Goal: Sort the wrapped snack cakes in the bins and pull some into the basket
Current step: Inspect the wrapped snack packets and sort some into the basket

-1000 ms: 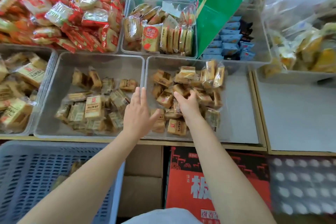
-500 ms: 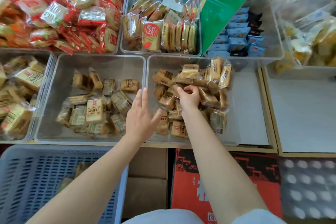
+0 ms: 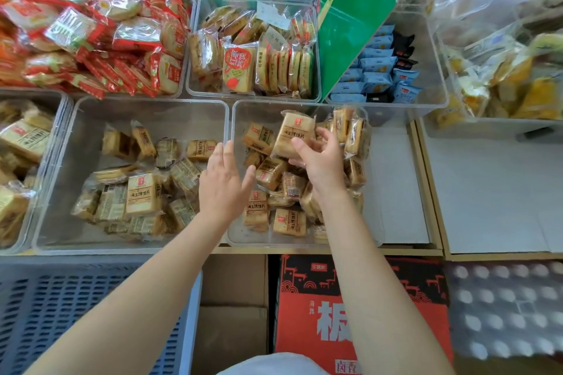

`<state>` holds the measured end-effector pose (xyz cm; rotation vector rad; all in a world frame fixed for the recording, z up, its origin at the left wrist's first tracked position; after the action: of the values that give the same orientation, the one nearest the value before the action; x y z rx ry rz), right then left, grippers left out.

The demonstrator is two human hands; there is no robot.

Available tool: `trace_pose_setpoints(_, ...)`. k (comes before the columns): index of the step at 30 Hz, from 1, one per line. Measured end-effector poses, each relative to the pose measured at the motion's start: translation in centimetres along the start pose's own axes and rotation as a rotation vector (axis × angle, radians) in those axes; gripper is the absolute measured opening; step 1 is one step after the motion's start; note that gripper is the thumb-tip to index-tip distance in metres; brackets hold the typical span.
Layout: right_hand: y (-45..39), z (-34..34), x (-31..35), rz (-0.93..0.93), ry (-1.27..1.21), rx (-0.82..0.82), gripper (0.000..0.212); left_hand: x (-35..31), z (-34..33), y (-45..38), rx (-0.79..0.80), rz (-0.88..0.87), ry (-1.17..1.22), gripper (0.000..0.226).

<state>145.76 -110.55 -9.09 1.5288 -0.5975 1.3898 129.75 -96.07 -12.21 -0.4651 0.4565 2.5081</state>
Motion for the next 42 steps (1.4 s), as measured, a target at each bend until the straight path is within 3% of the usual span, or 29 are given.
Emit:
trace_pose_setpoints(3, -2.7, 0.5, -0.4, -0.025, 0.251, -0.09, 0.036, -0.1, 0.0, 0.1, 0.002, 0.002, 0.001, 0.072)
trace_pose_setpoints(5, -3.7, 0.4, -1.2, -0.014, 0.433, -0.108, 0.034, -0.1, 0.0, 0.1, 0.004, 0.008, 0.006, 0.072)
trace_pose_setpoints(12, -3.3, -1.5, -1.7, 0.069, 0.567, -0.134, 0.061, -0.1, 0.0, 0.1, 0.011, 0.022, 0.033, 0.069)
trace_pose_setpoints(17, -3.9, -1.7, -1.9, -0.005, 0.699, -0.055, 0.09, -0.2, 0.2, 0.2, 0.001, 0.021, 0.062, 0.067)
trace_pose_setpoints(22, -3.5, -2.8, -2.1, 0.016, 0.924, 0.006, 0.098, -0.1, 0.2, 0.1, 0.002, 0.024, 0.084, 0.066)
trace_pose_setpoints(29, -2.8, -3.9, -1.9, 0.144, 0.846, -0.026, 0.092, 0.0, 0.2, 0.1, 0.006, 0.03, 0.098, 0.066)
trace_pose_setpoints(35, -2.7, -3.8, -3.5, 0.007, 0.802, 0.104, 0.107, 0.1, 0.3, 0.1, -0.011, 0.032, 0.106, 0.065)
trace_pose_setpoints(42, 1.1, -2.6, -4.4, -0.088, 0.454, 0.129, 0.108, 0.2, 0.3, 0.4, 0.014, 0.038, 0.111, 0.065)
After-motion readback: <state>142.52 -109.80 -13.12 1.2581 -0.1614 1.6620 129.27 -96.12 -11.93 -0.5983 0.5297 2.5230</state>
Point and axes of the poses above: each hand's wrist, its own y-axis away from the middle knuckle, its own z-axis out of the back of the hand, x = y × z, the point moved 10 cm from there along -y, towards the middle knuckle, and after that the axes turned 7 degrees about z, right-handed, at the moved point
